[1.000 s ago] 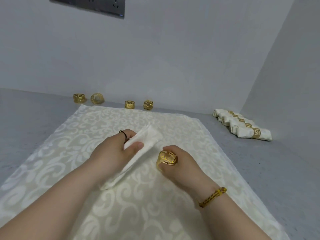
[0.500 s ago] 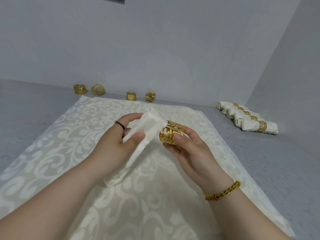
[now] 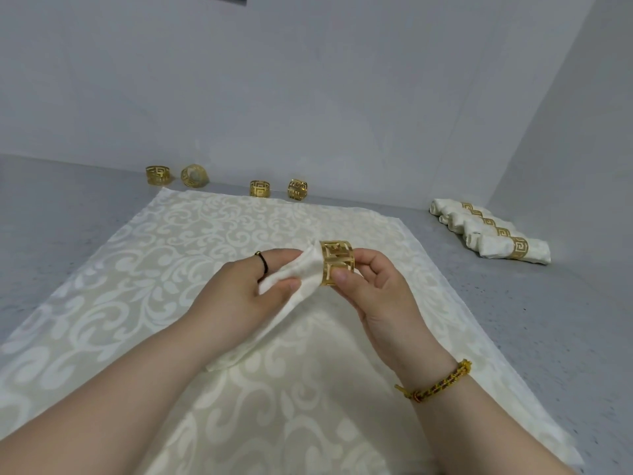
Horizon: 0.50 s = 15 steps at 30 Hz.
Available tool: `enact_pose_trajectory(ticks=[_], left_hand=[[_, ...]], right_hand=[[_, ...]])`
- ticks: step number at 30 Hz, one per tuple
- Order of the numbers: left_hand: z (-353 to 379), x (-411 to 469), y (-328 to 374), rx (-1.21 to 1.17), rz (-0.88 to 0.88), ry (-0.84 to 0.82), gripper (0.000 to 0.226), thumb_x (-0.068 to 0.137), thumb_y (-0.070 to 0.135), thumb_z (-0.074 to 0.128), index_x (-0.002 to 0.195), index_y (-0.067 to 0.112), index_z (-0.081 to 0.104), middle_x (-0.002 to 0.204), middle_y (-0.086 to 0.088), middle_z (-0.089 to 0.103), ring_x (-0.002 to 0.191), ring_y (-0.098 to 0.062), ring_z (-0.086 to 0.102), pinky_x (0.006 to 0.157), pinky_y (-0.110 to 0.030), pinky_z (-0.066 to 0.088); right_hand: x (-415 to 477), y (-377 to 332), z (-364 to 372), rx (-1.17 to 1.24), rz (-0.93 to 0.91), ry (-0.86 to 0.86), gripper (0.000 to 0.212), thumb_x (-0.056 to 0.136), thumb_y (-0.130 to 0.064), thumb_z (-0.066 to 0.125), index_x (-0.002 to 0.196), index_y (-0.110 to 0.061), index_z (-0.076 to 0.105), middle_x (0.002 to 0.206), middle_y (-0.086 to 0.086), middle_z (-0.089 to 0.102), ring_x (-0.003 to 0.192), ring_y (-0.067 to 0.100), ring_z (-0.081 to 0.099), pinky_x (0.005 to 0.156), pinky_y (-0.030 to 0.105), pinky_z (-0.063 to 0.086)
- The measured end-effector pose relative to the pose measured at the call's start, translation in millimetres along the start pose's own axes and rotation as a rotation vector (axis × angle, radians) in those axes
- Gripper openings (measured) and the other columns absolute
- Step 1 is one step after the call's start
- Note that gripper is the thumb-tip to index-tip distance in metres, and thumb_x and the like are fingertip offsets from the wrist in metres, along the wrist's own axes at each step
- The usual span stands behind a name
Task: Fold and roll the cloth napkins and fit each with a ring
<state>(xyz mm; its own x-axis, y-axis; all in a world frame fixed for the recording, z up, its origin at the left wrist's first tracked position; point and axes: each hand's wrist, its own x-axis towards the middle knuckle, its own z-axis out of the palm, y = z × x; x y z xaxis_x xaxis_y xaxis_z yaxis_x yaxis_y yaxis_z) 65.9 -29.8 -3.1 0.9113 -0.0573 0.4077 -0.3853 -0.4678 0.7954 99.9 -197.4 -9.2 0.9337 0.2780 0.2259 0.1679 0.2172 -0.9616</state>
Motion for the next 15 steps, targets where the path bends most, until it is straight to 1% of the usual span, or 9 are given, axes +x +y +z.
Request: enact_pose_trajectory(ticks=[1, 3, 5, 7, 9, 10, 11, 13, 15], left_hand=[[0, 0, -2, 0.018, 0.008, -0.007, 0.046, 0.084, 0.029, 0.057, 0.068, 0.071, 0.05, 0.082, 0.052, 0.052, 0.089, 0.02, 0.05, 0.068, 0.005, 0.034], [0, 1, -4, 0.059, 0.01, -0.013, 0.052, 0.086, 0.018, 0.058, 0.068, 0.067, 0.053, 0.082, 0.049, 0.053, 0.091, 0.014, 0.051, 0.068, 0.001, 0.035], [0, 0, -5, 0.047, 0.008, -0.013, 0.045, 0.085, 0.016, 0.058, 0.077, 0.06, 0.053, 0.087, 0.044, 0.056, 0.092, 0.015, 0.051, 0.067, 0.003, 0.036], [0, 0, -4, 0.026, 0.006, -0.023, 0.04, 0.085, 0.015, 0.057, 0.082, 0.055, 0.054, 0.084, 0.04, 0.06, 0.09, 0.019, 0.051, 0.067, 0.005, 0.034], [-1, 0, -3, 0.012, 0.0, -0.029, 0.04, 0.086, 0.013, 0.057, 0.079, 0.053, 0.054, 0.076, 0.044, 0.058, 0.082, 0.023, 0.051, 0.066, 0.006, 0.033], [-2, 0, -2, 0.008, -0.007, -0.031, 0.04, 0.086, 0.012, 0.056, 0.078, 0.052, 0.054, 0.073, 0.046, 0.056, 0.08, 0.024, 0.051, 0.065, 0.006, 0.033], [-2, 0, -2, 0.004, -0.013, -0.035, 0.04, 0.086, 0.012, 0.056, 0.078, 0.051, 0.054, 0.071, 0.047, 0.055, 0.078, 0.025, 0.05, 0.064, 0.006, 0.033], [-3, 0, -2, 0.001, -0.025, -0.04, 0.039, 0.087, 0.013, 0.056, 0.078, 0.052, 0.053, 0.07, 0.049, 0.053, 0.078, 0.027, 0.049, 0.064, 0.007, 0.032], [-3, 0, -2, 0.013, -0.037, -0.043, 0.04, 0.087, 0.014, 0.056, 0.076, 0.052, 0.051, 0.068, 0.052, 0.05, 0.076, 0.031, 0.046, 0.064, 0.009, 0.031]], right_hand=[[0, 0, 1, -0.044, -0.001, -0.002, 0.029, 0.068, -0.015, 0.076, 0.091, -0.015, 0.058, 0.086, -0.005, 0.07, 0.081, 0.004, 0.066, 0.078, 0.019, 0.051], [0, 1, 1, -0.082, -0.003, -0.017, 0.019, 0.078, -0.005, 0.066, 0.092, -0.016, 0.061, 0.085, -0.006, 0.07, 0.081, 0.003, 0.066, 0.076, 0.015, 0.051], [2, -1, 0, -0.086, 0.0, -0.063, 0.014, 0.08, -0.015, 0.063, 0.093, -0.015, 0.064, 0.089, -0.003, 0.071, 0.088, 0.007, 0.066, 0.082, 0.018, 0.051], [3, -4, 1, -0.021, 0.039, -0.11, 0.022, 0.086, -0.027, 0.053, 0.092, -0.009, 0.065, 0.092, 0.002, 0.071, 0.094, 0.011, 0.065, 0.089, 0.023, 0.051], [4, -6, -2, 0.095, 0.105, -0.118, 0.033, 0.094, -0.022, 0.037, 0.088, -0.005, 0.065, 0.088, 0.004, 0.072, 0.093, 0.011, 0.066, 0.089, 0.022, 0.051], [5, -7, -3, 0.116, 0.123, -0.119, 0.035, 0.095, -0.016, 0.034, 0.087, -0.005, 0.065, 0.086, 0.004, 0.072, 0.091, 0.012, 0.066, 0.086, 0.021, 0.052], [5, -8, -4, 0.127, 0.138, -0.123, 0.032, 0.093, -0.012, 0.036, 0.086, -0.005, 0.066, 0.085, 0.004, 0.073, 0.089, 0.012, 0.067, 0.083, 0.02, 0.054], [6, -9, -7, 0.138, 0.166, -0.151, 0.02, 0.079, -0.016, 0.052, 0.084, -0.006, 0.068, 0.084, 0.003, 0.073, 0.084, 0.01, 0.068, 0.075, 0.017, 0.054], [6, -9, -8, 0.107, 0.209, -0.188, 0.022, 0.069, -0.018, 0.06, 0.084, -0.005, 0.069, 0.082, 0.002, 0.072, 0.08, 0.008, 0.068, 0.074, 0.018, 0.055]])
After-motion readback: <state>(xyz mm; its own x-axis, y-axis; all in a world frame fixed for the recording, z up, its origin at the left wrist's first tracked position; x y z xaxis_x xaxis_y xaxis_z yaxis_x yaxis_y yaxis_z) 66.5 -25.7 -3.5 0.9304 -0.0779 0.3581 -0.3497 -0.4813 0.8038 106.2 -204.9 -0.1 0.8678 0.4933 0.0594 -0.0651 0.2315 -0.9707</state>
